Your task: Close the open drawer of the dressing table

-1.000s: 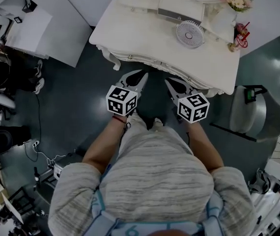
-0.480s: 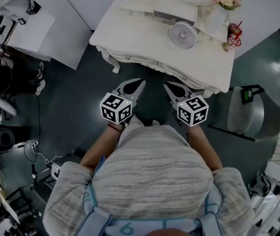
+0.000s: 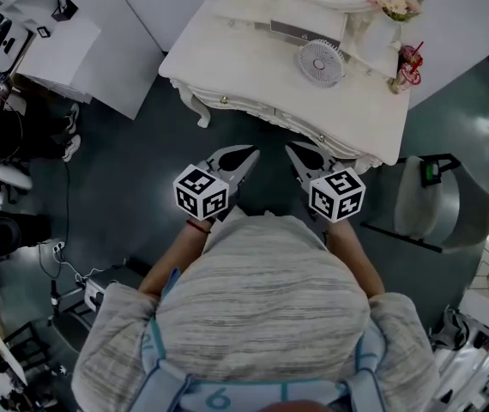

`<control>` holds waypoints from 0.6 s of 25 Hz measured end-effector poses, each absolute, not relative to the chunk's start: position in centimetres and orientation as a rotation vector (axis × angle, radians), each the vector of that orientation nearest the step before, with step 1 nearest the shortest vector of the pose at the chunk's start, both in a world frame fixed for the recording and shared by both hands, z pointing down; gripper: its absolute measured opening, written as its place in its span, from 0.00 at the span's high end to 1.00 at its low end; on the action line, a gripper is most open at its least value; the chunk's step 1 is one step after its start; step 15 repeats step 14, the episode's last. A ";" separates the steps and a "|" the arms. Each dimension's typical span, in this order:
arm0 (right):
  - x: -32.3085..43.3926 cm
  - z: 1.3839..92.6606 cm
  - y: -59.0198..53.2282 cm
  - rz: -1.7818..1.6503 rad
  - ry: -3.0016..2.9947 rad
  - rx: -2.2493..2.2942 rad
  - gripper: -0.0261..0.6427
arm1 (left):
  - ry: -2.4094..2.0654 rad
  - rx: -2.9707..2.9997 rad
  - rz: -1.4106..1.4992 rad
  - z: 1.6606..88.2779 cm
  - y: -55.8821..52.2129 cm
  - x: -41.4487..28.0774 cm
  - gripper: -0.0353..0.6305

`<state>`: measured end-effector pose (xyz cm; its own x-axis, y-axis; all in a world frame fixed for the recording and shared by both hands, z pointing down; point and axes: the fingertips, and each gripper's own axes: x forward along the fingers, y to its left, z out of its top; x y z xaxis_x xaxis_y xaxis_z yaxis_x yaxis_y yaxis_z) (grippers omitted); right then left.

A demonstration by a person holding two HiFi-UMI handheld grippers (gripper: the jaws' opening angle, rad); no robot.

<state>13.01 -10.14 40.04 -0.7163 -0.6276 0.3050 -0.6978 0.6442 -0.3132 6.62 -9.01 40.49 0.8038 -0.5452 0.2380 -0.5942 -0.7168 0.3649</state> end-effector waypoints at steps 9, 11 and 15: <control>13.1 40.0 -10.2 0.634 -2.702 1.088 0.95 | -0.866 2.568 0.159 40.3 -9.2 6.6 0.92; 13.1 39.9 -10.2 0.635 -2.703 1.081 0.95 | -0.881 2.562 0.156 40.2 -9.1 6.3 0.92; 13.1 39.6 -10.6 0.623 -2.709 1.071 0.95 | -0.898 2.560 0.150 39.9 -9.3 6.1 0.92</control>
